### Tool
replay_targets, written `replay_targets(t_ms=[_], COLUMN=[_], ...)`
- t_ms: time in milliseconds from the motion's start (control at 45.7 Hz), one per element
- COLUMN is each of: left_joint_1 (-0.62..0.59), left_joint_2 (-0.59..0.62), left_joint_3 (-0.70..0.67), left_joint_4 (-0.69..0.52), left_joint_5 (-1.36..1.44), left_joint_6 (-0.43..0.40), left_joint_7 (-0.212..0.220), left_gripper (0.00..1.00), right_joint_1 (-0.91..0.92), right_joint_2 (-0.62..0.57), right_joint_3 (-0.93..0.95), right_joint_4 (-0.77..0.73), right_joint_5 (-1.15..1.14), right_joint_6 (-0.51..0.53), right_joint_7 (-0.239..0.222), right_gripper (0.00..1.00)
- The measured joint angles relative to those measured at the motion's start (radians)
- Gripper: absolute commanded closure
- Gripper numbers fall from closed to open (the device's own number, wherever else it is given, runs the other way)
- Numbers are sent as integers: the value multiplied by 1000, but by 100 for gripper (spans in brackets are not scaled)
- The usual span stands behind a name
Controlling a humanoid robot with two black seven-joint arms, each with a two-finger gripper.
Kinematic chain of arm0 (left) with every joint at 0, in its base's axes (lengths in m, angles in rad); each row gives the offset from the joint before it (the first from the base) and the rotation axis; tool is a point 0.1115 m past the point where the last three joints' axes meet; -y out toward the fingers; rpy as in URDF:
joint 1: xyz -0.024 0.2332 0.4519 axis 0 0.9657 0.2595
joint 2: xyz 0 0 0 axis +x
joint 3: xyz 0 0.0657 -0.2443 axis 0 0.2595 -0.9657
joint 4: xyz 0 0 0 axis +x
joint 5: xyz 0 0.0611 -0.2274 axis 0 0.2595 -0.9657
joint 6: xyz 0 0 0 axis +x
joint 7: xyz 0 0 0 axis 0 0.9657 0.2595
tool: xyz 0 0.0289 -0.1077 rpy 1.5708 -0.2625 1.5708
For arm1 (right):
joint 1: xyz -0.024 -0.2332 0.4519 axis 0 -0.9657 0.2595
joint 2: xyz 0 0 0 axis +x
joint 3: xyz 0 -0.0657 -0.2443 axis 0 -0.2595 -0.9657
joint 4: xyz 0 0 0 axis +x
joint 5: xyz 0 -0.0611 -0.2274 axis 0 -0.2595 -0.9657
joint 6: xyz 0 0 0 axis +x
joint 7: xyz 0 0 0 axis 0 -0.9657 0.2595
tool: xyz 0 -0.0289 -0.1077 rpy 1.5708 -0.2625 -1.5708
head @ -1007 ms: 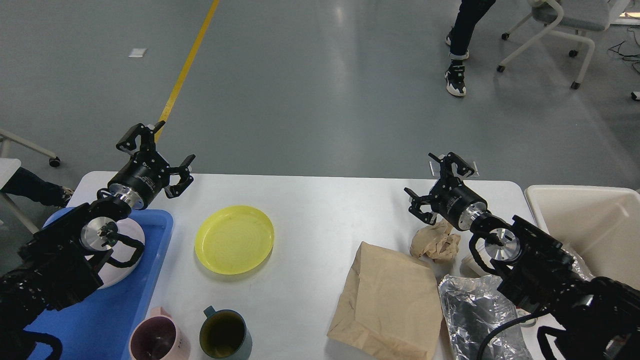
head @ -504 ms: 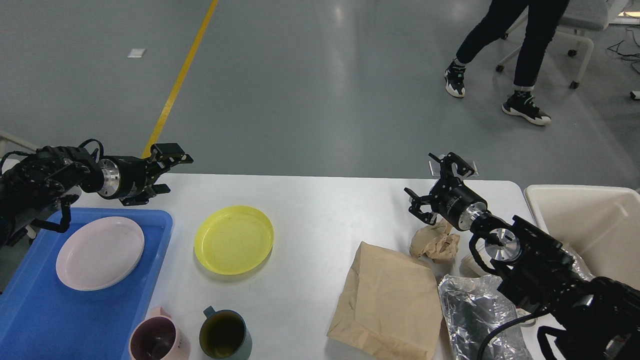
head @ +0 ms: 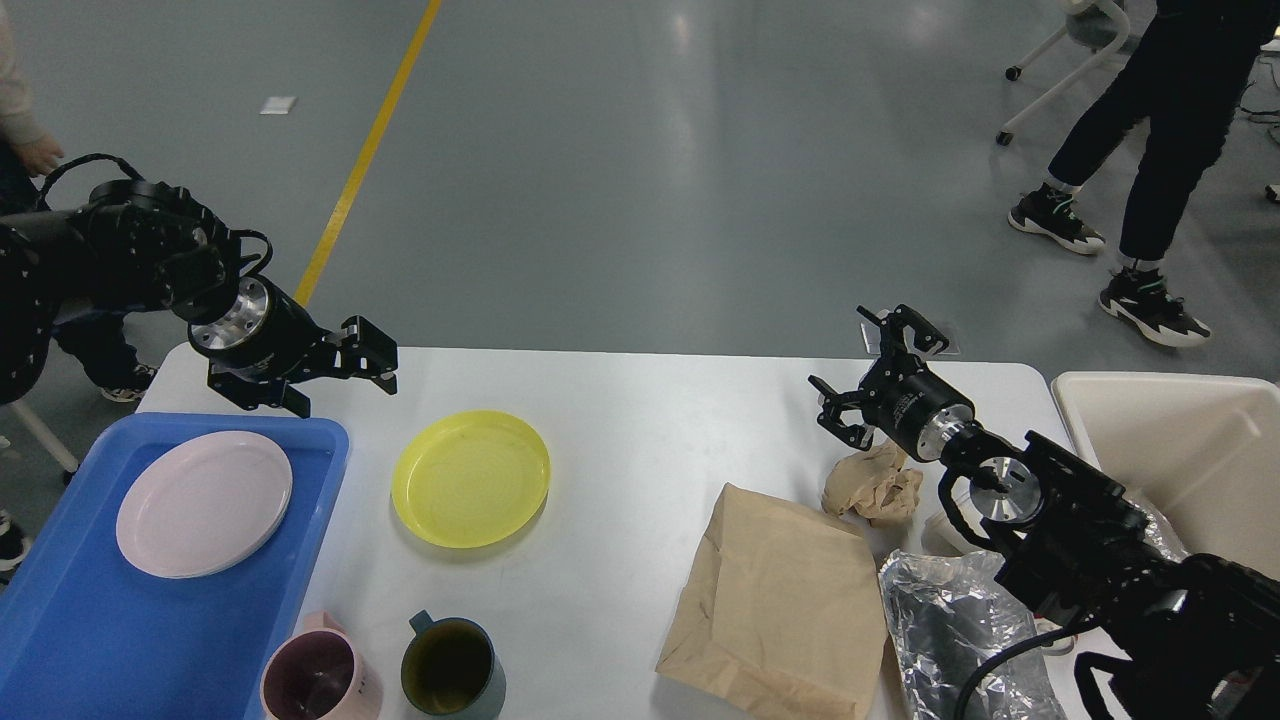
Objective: Tidy desktop
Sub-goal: 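Raise the left gripper off the tray and swing it toward the pink cup, then lower the left gripper onto the pink cup and grasp it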
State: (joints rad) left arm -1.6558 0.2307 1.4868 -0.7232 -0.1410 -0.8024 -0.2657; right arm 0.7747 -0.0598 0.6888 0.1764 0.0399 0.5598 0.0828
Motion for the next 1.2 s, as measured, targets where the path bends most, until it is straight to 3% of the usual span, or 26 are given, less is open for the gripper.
replay_targets(t_ms=[219, 438, 810, 1204], left_joint_1=[-159, -236, -274, -176], left_joint_2=[-98, -170, -206, -213], left_joint_3=[91, 128, 182, 259], left_joint_4=[-212, -389, -421, -459], left_joint_5=[2, 14, 60, 63], left_joint_6=[-67, -146, -158, -158], left_joint_7=[-9, 2, -7, 1], left_gripper=[4, 4, 4, 4], right_joint_1=[0, 0, -1, 0], right_joint_2=[0, 0, 0, 0], right_joint_3=[0, 0, 0, 0], right_joint_4=[0, 0, 0, 0], right_joint_5=[0, 0, 0, 0], right_joint_6=[0, 0, 0, 0], right_joint_7=[0, 0, 0, 0], right_gripper=[0, 0, 0, 0])
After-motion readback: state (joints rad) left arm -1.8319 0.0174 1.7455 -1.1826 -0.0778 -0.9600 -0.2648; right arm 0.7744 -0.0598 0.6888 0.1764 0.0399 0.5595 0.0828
